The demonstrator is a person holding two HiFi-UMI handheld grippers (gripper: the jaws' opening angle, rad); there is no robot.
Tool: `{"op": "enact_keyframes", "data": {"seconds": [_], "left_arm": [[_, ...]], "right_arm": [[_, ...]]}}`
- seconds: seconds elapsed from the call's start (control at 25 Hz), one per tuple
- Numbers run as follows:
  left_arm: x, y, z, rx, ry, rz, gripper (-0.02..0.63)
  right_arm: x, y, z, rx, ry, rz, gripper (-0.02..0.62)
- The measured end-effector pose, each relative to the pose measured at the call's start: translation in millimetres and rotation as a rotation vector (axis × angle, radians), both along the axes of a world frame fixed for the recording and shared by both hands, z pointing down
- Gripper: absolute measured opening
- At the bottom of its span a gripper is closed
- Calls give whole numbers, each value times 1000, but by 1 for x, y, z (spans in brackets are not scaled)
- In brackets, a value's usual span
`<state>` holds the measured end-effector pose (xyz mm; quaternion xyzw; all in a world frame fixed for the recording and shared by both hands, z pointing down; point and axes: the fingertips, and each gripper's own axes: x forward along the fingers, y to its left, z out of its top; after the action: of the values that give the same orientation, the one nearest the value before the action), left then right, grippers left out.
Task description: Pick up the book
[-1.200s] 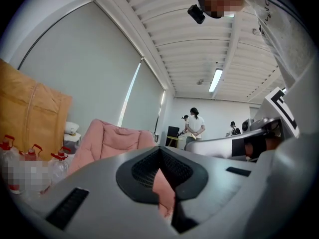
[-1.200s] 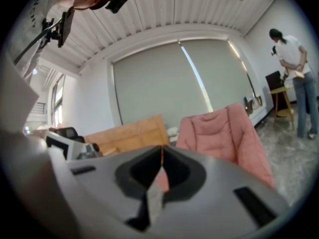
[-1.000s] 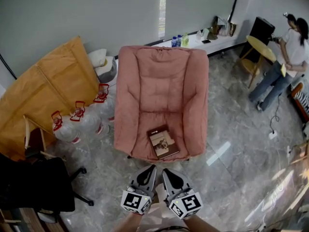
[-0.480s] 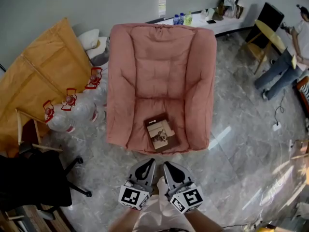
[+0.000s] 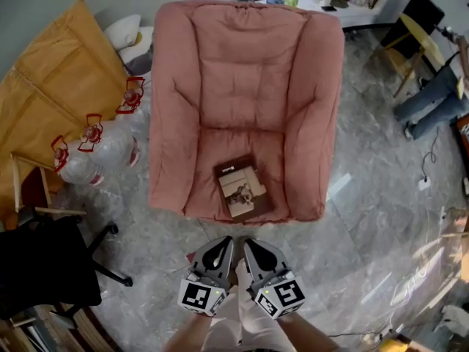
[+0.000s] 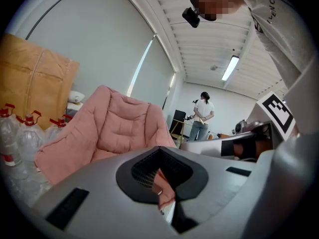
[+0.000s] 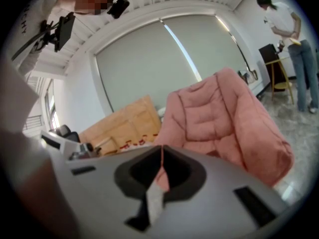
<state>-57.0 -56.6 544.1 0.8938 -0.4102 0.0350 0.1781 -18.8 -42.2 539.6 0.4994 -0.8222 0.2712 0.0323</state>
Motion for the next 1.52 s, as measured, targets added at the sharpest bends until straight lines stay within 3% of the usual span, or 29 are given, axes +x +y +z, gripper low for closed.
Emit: {"op": "enact_keyframes", "data": {"seconds": [0.52, 0.88, 1.08, 1.52], "left_arm": [[8, -15, 63, -90, 5, -43, 21], [12, -22, 107, -134, -8, -72, 21], [9, -21, 135, -218, 48, -127, 21], [16, -17, 172, -234, 9, -106, 21]], "right_arm": [[-1, -21, 76, -110, -4, -35, 14], [22, -29, 132, -218, 11, 21, 14], [29, -27, 166, -334, -68, 86, 14], [32, -25, 218, -508, -293, 206, 37]]}}
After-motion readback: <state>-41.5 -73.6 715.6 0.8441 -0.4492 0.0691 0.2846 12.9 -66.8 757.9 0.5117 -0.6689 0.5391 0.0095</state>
